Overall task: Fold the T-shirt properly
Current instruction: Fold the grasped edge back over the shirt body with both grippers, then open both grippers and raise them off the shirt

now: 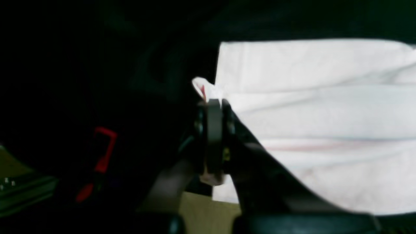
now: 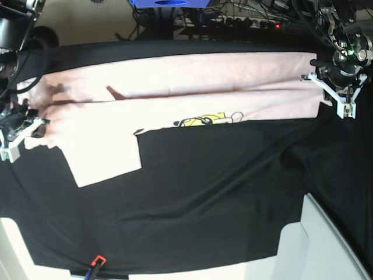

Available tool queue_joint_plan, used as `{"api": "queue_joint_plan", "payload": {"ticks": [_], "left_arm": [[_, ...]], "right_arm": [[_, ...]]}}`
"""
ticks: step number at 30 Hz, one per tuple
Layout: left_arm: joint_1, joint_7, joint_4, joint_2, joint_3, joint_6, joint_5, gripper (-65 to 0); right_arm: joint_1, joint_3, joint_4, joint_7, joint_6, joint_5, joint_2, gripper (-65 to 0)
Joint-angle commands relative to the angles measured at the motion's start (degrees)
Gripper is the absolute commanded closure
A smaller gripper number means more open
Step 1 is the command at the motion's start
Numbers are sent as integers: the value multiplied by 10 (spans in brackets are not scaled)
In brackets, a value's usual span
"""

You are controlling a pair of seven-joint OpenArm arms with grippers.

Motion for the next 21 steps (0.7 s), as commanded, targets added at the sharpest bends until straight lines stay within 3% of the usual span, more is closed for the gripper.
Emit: {"api": "queue_joint_plan", "payload": {"ticks": [1,10,15,18,21], "left_arm": [[-1,-13,4,-8,-3,5,-2,0],[-2,-14,-41,-8,-3,5,-2,0],[-1,-13,-39,-8,0,5,-2,0],[0,-11,-39,-8,-1,5,-1,-3],[0,-10,-39,-9,-3,5,-1,-136]], "right_arm": [[3,2,9,10,1,6,11,0],[-12,8,8,12,-4,5,0,-1],[-14,28,8,10,-68,6,-1,-16],[-14,46,8,9,-77,6,-2,-106],[-14,67,10,-12,-77,7,-2,-231]]}}
